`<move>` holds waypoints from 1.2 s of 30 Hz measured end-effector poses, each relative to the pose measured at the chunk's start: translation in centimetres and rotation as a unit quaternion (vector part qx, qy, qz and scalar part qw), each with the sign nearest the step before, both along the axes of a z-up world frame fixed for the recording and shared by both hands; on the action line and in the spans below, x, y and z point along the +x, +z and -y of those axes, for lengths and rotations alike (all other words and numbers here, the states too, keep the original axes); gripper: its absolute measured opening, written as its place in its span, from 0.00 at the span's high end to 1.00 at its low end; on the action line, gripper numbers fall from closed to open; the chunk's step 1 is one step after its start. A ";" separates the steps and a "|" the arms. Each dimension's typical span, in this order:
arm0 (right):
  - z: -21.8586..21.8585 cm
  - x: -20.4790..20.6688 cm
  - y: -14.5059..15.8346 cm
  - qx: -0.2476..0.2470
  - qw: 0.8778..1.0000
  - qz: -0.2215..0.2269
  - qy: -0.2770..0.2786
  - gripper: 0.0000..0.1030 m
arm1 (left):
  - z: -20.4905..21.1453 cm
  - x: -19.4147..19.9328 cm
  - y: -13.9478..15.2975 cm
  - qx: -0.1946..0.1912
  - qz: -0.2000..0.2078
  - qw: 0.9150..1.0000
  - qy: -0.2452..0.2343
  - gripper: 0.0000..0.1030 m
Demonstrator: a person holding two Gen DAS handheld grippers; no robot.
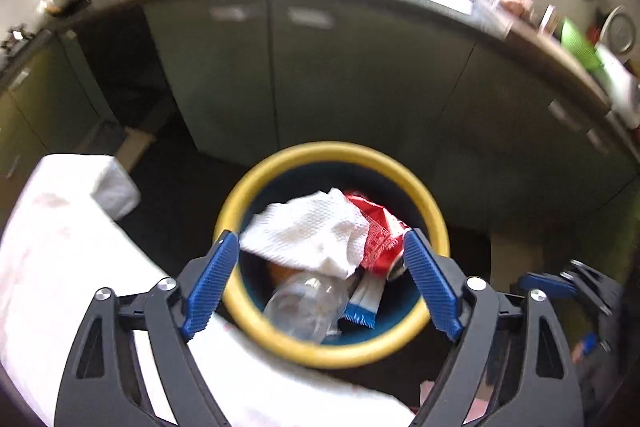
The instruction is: Collect trash
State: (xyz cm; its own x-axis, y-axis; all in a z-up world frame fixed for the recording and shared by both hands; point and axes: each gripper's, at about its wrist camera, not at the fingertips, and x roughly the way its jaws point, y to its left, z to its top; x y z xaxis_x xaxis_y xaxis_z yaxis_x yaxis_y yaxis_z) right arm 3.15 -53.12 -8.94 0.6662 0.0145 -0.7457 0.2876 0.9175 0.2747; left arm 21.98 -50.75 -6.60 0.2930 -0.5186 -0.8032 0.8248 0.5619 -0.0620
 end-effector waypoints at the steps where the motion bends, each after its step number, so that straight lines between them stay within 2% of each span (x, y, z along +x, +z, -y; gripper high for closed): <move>1: -0.4 0.2 0.0 0.001 1.000 -0.001 0.008 0.23 | -2.3 -0.8 1.3 -0.018 0.016 1.000 0.014 0.09; 5: -2.6 1.1 0.6 -0.003 0.999 0.003 0.042 0.23 | -12.0 -3.7 4.9 -0.059 0.073 0.991 0.095 0.05; 9: -5.7 1.7 1.7 -0.011 0.997 0.014 0.076 0.23 | -21.6 -6.6 6.3 -0.080 0.075 0.975 0.194 0.04; 12: -8.7 2.2 2.8 -0.026 0.994 0.024 0.104 0.20 | -29.2 -9.0 6.7 -0.101 0.083 0.953 0.273 0.04; 15: -11.9 2.3 4.1 -0.050 0.989 0.036 0.134 0.16 | -34.9 -12.2 7.2 -0.090 0.113 0.927 0.346 0.05; 17: -13.9 2.0 5.2 -0.073 0.985 0.048 0.147 0.12 | -38.0 -14.2 7.6 -0.081 0.128 0.913 0.379 0.04; 20: -16.3 0.7 7.2 -0.106 0.979 0.074 0.155 0.08 | -41.6 -17.2 8.2 -0.067 0.156 0.897 0.408 0.05; 23: -17.5 -1.1 9.1 -0.124 0.975 0.097 0.158 0.07 | -43.5 -19.6 8.8 -0.066 0.175 0.890 0.416 0.04; 27: -18.2 -3.6 10.6 -0.142 0.971 0.113 0.154 0.07 | -45.3 -22.1 9.1 -0.072 0.177 0.885 0.424 0.04; 32: -18.3 -6.0 11.3 -0.151 0.970 0.125 0.146 0.07 | -47.4 -25.4 9.2 -0.104 0.170 0.881 0.429 0.04; 36: -18.5 -7.0 11.4 -0.153 0.969 0.132 0.145 0.07 | -47.5 -27.0 8.9 -0.099 0.182 0.876 0.434 0.04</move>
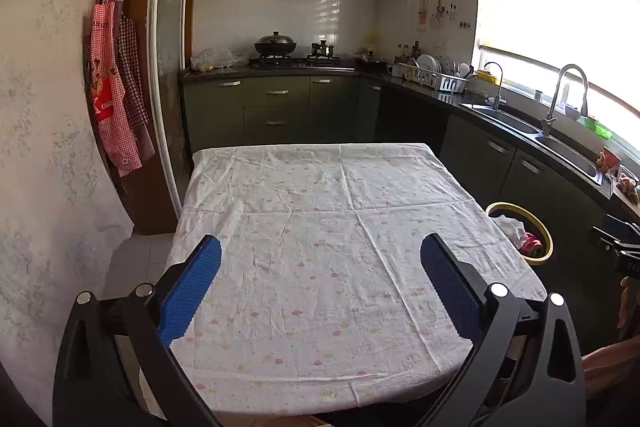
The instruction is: Collect trash
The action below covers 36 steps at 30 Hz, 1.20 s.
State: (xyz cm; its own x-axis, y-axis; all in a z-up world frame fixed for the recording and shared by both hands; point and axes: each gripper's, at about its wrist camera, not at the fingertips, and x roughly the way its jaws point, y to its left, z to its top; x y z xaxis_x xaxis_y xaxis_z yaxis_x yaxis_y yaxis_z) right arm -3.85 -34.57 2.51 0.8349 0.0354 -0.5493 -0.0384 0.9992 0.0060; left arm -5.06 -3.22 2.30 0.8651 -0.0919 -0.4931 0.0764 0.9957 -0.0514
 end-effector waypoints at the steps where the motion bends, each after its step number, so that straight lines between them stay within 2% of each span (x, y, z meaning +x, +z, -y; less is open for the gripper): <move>1: 0.0 -0.2 0.1 0.000 1.000 0.002 0.000 0.07 | 0.0 -0.4 0.0 0.003 0.002 1.000 0.000 0.04; 36: -0.4 0.0 0.1 0.006 1.000 0.003 0.001 0.07 | 1.1 -0.5 0.5 0.013 0.007 1.000 -0.012 0.04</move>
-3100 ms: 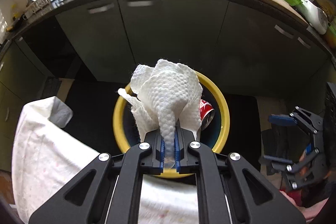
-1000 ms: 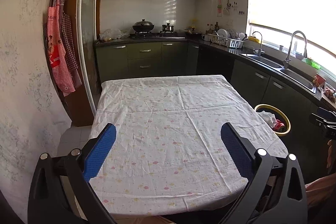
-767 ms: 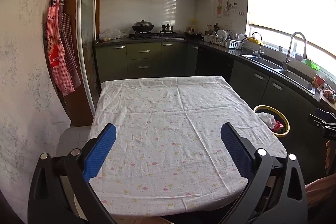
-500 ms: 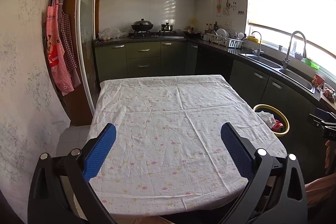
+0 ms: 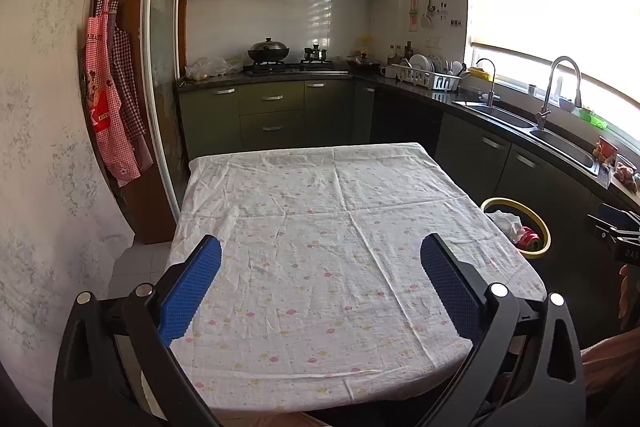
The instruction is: Collect trash
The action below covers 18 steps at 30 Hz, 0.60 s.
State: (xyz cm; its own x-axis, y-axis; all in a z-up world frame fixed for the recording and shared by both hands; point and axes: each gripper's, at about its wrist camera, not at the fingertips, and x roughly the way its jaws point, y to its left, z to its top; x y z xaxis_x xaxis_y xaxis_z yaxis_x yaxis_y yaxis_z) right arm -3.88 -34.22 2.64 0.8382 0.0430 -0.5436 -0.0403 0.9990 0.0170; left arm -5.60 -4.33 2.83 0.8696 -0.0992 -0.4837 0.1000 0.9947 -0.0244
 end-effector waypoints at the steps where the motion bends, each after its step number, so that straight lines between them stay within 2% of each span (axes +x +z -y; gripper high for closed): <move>1: 0.0 0.0 0.0 0.000 1.000 0.000 0.000 0.07 | 0.0 0.0 0.0 0.000 0.000 1.000 0.000 0.04; 18: 0.1 0.2 -0.2 0.002 1.000 -0.004 -0.003 0.07 | 0.3 0.1 -0.4 0.001 -0.008 1.000 -0.006 0.04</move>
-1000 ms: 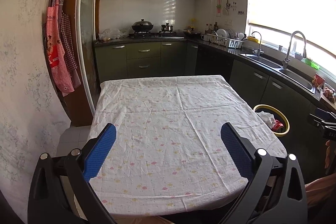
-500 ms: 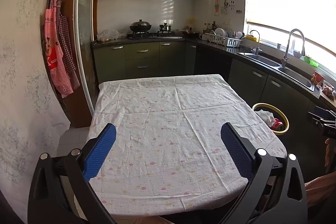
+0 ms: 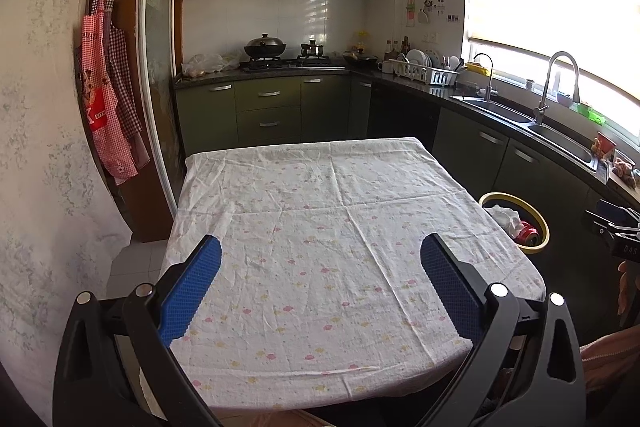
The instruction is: Collect trash
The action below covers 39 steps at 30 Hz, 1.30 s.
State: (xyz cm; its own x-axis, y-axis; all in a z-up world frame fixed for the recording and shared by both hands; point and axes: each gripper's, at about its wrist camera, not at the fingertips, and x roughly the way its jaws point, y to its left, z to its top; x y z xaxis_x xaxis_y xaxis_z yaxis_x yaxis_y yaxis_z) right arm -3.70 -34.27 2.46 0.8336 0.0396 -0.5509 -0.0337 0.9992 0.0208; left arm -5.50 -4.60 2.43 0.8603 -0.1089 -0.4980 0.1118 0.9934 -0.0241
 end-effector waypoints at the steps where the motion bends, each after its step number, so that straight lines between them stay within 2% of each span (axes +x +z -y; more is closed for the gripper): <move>1: 0.0 0.0 0.0 0.000 1.000 0.001 0.000 0.07 | 0.1 0.0 0.0 0.000 0.000 1.000 -0.001 0.04; 39: -0.1 0.1 -0.3 0.002 1.000 -0.002 -0.001 0.07 | -0.2 0.4 -0.3 0.000 -0.006 1.000 -0.011 0.04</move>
